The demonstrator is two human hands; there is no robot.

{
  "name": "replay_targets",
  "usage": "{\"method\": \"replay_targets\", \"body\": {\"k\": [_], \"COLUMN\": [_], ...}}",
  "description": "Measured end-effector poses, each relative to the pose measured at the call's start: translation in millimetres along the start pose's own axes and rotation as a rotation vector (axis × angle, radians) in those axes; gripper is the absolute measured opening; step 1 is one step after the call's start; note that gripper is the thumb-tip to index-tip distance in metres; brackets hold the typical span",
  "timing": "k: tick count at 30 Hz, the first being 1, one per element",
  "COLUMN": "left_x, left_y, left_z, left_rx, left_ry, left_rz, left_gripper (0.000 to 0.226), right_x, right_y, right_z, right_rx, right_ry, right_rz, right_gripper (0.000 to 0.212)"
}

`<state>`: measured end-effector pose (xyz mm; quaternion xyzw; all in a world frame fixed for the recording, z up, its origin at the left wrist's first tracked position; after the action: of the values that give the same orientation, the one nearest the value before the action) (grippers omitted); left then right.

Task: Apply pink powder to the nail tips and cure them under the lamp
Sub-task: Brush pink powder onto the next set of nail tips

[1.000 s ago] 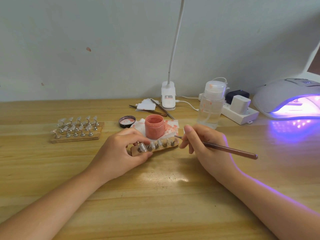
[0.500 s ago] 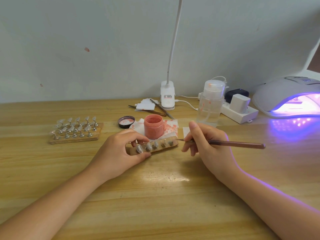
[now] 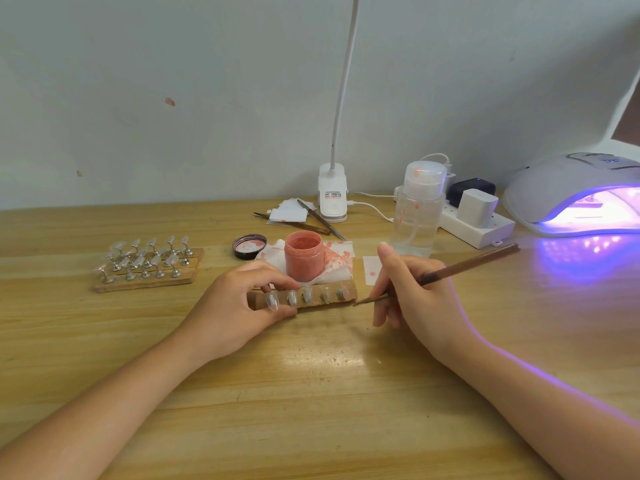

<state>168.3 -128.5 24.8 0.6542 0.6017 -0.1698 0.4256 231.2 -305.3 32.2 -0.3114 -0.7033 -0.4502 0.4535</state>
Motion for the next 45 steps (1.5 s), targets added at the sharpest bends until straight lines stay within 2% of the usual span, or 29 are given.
{"method": "replay_targets", "body": {"k": [3, 8, 13, 17, 22, 26, 31, 35, 39, 42, 45], "left_x": [0, 0, -1, -1, -2, -5, -16, -21, -24, -27, -27], "left_y": [0, 0, 1, 0, -1, -3, -7, -10, -12, -13, -13], "left_z": [0, 1, 1, 1, 0, -4, -10, -12, -13, -13, -12], "left_rx": [0.002, 0.009, 0.011, 0.011, 0.006, -0.038, -0.121, -0.155, -0.178, -0.184, -0.184], "left_ry": [0.002, 0.008, 0.014, 0.014, 0.012, -0.016, -0.004, 0.035, 0.054, 0.062, 0.061], "left_rz": [-0.009, -0.02, -0.02, -0.009, 0.03, 0.053, 0.157, 0.223, 0.262, 0.288, 0.294], "left_gripper": [0.029, 0.027, 0.027, 0.027, 0.028, 0.024, 0.04, 0.039, 0.033, 0.028, 0.028], "right_x": [1, -2, 0, -1, 3, 5, 15, 13, 17, 11, 12], "right_y": [1, 1, 2, 1, 1, -3, -6, -9, -9, -8, -9], "right_z": [-4, 1, -2, 2, 0, -1, 1, 3, 3, 3, 1], "right_rx": [-0.043, 0.019, -0.024, 0.013, -0.027, -0.044, -0.041, -0.022, -0.042, -0.028, -0.048], "right_ry": [0.037, 0.025, 0.026, 0.024, -0.012, -0.029, -0.234, -0.222, -0.284, -0.286, -0.26], "right_rz": [-0.022, 0.016, -0.029, 0.004, -0.093, -0.136, -0.325, -0.309, -0.392, -0.326, -0.345], "right_gripper": [0.044, 0.045, 0.045, 0.046, 0.041, 0.048, 0.04, 0.051, 0.045, 0.044, 0.049]}}
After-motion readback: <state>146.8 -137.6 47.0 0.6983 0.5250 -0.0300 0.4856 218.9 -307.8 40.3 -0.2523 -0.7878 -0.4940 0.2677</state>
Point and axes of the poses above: each hand's wrist, its own y-axis towards the middle knuckle, its own z-axis out of the palm, x = y × z, the point moved 8 cm from there along y, towards the middle knuckle, and after that the axes turned 6 degrees about -y, right-handed, at the moved point
